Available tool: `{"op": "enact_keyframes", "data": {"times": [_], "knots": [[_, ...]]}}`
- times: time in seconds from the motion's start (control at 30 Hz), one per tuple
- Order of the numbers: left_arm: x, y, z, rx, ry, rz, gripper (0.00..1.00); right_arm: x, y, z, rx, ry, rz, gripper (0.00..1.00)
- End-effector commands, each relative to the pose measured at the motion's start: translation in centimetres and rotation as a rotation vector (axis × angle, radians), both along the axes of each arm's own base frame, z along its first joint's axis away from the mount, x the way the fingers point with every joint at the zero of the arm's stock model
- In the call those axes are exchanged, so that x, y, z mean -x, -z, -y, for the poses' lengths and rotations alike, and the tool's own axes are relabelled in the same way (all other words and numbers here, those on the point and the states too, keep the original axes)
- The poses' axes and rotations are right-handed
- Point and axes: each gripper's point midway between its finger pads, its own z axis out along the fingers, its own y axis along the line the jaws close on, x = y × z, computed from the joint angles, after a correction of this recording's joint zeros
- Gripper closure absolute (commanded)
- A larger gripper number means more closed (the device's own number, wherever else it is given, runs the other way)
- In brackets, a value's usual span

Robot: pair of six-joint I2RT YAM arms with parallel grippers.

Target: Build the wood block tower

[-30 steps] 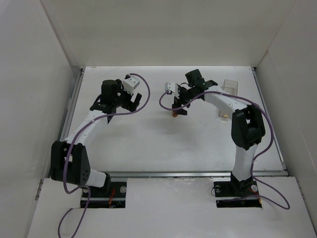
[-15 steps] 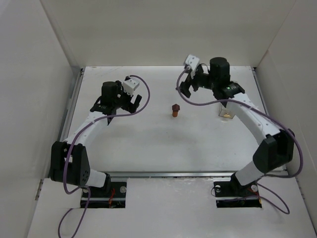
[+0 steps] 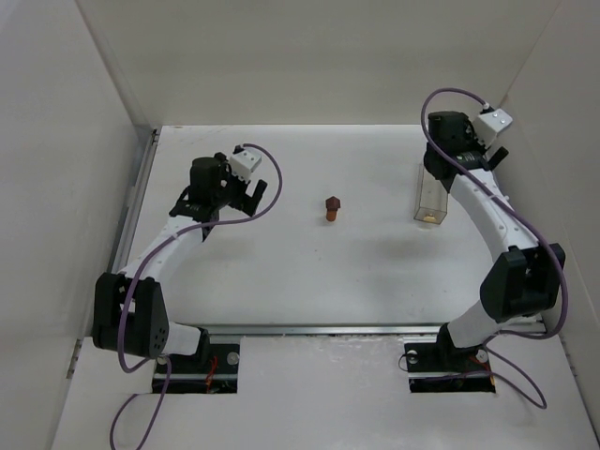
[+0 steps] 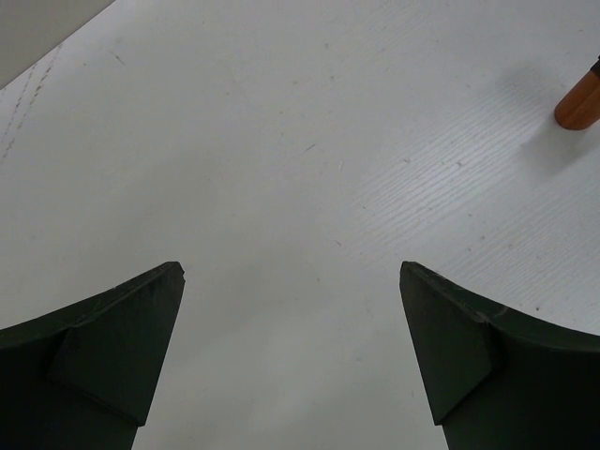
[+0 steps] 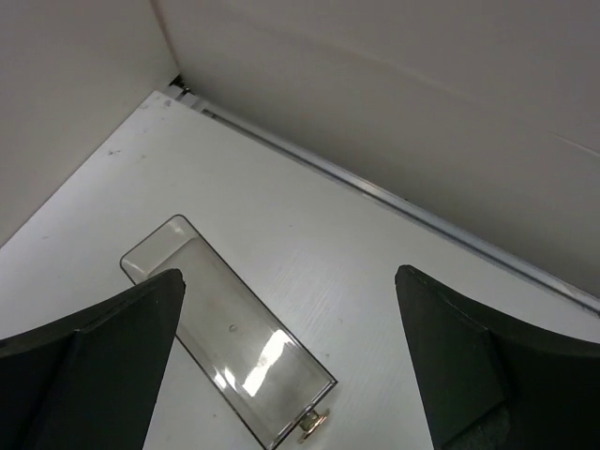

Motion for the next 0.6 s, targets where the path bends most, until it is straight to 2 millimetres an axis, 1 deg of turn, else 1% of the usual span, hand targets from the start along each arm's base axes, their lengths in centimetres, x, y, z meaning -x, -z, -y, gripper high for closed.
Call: {"op": "enact_keyframes", "data": {"times": [0.0, 0.03, 0.07, 0.13, 0.17, 0.2, 0.23, 0.3, 0.33, 0.37, 0.43, 0.47, 0.57], "knots": [[-0.1, -2.2, -0.2, 0.031, -0.018, 0.074, 0.00, 2.5, -0.8, 0.9, 0.033, 0.134, 0.035, 0.00], [0.0, -2.0, -0.2, 0.031, -0.018, 0.074, 0.00, 2.3, -0.8, 0.7, 0.018, 0.115, 0.030, 0.00], [0.0, -2.0, -0.2, 0.031, -0.018, 0.074, 0.00, 1.6, -0.2, 0.1, -0.011, 0.078, 0.016, 0.00], [0.0, -1.7, -0.2, 0.031, -0.018, 0.074, 0.00, 1.2, 0.2, -0.5, -0.043, 0.039, 0.008, 0.00], [0.1, -2.1, -0.3, 0.033, -0.018, 0.083, 0.00, 1.1, 0.1, -0.7, -0.059, 0.022, 0.014, 0.00], [0.1, -2.1, -0.3, 0.033, -0.018, 0.083, 0.00, 0.8, 0.4, -1.2, -0.081, -0.005, 0.009, 0.00], [0.1, -2.1, -0.3, 0.033, -0.018, 0.083, 0.00, 0.8, 0.5, -1.3, -0.087, -0.012, 0.007, 0.00], [0.1, -2.1, -0.3, 0.033, -0.018, 0.083, 0.00, 0.6, -0.1, -1.5, -0.095, -0.020, 0.016, 0.00], [0.1, -2.1, -0.3, 0.033, -0.018, 0.083, 0.00, 0.5, 0.0, -1.5, -0.094, -0.020, 0.007, 0.00], [0.1, -2.1, -0.3, 0.033, -0.018, 0.083, 0.00, 0.6, -0.4, -1.5, -0.093, -0.020, 0.004, 0.00], [0.2, -2.1, 0.1, 0.041, -0.013, 0.079, 0.00, 0.5, -0.2, -1.4, -0.087, -0.008, -0.011, 0.00], [0.2, -2.1, 0.1, 0.041, -0.013, 0.079, 0.00, 0.6, -0.5, -1.6, -0.079, -0.008, -0.011, 0.00], [0.2, -2.7, 0.3, 0.049, -0.005, 0.096, 0.00, 0.8, -0.5, -1.5, -0.076, 0.002, -0.011, 0.00]]}}
